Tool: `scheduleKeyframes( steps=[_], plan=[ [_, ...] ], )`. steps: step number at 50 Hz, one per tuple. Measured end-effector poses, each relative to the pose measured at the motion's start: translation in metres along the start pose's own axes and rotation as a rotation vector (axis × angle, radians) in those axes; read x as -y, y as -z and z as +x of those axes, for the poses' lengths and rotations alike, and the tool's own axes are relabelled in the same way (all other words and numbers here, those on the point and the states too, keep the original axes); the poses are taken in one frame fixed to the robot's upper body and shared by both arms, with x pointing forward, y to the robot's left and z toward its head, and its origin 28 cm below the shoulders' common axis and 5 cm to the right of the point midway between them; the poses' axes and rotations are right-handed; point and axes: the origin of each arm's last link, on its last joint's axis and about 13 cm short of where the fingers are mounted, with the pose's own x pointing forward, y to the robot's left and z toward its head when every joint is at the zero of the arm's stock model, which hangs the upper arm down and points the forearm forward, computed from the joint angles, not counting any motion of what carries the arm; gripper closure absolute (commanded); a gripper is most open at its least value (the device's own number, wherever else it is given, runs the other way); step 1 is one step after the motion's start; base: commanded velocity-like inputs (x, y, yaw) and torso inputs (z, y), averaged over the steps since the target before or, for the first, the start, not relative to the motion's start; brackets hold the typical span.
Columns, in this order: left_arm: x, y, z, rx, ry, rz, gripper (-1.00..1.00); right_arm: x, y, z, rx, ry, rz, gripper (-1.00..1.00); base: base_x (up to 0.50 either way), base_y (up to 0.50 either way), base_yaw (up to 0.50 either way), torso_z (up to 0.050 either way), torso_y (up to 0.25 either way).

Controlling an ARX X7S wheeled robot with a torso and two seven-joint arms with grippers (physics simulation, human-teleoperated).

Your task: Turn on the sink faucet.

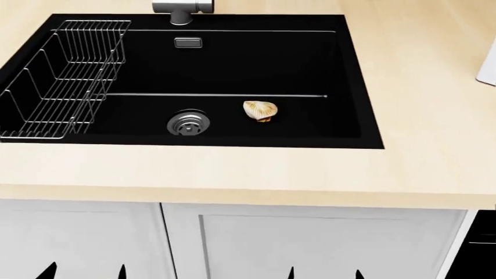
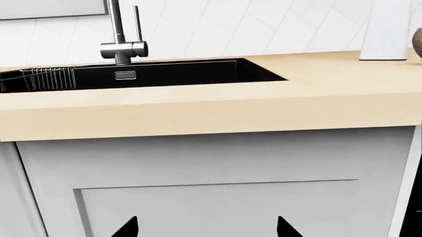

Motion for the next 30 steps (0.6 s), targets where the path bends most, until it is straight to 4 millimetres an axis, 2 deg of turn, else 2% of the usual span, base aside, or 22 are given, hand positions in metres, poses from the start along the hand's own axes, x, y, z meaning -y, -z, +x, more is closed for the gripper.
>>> scheduleKeyframes(
  steps=[4,19,30],
  plan=[
    [0.0005,0.0001,0.0005,-0.004,0.002,0.002,-1.00,0.0002,-0.0005,0.0000,0.005,0.000,-0.001,-1.00,0.22,0.00,0.00,0.000,0.000],
    [0.0012,0.0005,0.0005,-0.005,0.006,0.015,-1.00,0.0000,-0.0015,-0.0009,0.015,0.000,-0.013,-1.00,0.00,0.00,0.00,0.000,0.000],
    [-0.0009,-0.0018,-0.0020,0.041,0.009,-0.003,-1.00,-0.0002,-0.0016,-0.0008,0.015,-0.001,-0.020,-1.00,0.00,0.00,0.00,0.050,0.000]
  ],
)
